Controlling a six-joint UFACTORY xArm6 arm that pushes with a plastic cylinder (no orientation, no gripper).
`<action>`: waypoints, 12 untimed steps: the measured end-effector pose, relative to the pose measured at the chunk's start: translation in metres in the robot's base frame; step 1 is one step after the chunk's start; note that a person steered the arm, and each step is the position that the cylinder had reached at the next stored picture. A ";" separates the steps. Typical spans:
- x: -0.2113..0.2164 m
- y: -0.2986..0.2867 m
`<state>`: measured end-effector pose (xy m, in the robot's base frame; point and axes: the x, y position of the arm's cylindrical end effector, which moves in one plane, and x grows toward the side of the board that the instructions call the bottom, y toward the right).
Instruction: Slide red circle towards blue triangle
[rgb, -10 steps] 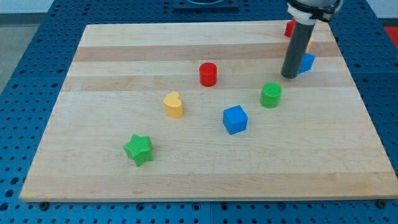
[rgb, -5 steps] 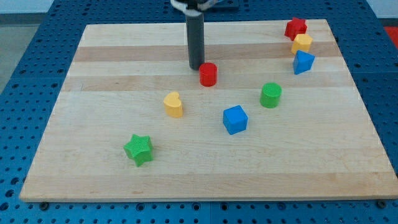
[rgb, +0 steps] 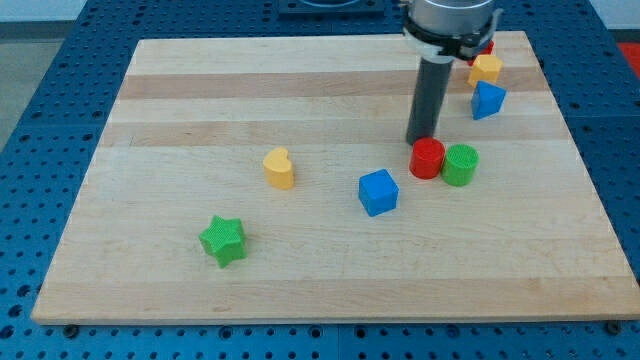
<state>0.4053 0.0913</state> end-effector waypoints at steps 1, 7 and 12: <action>0.006 -0.058; 0.032 0.057; 0.016 0.072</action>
<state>0.4216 0.1635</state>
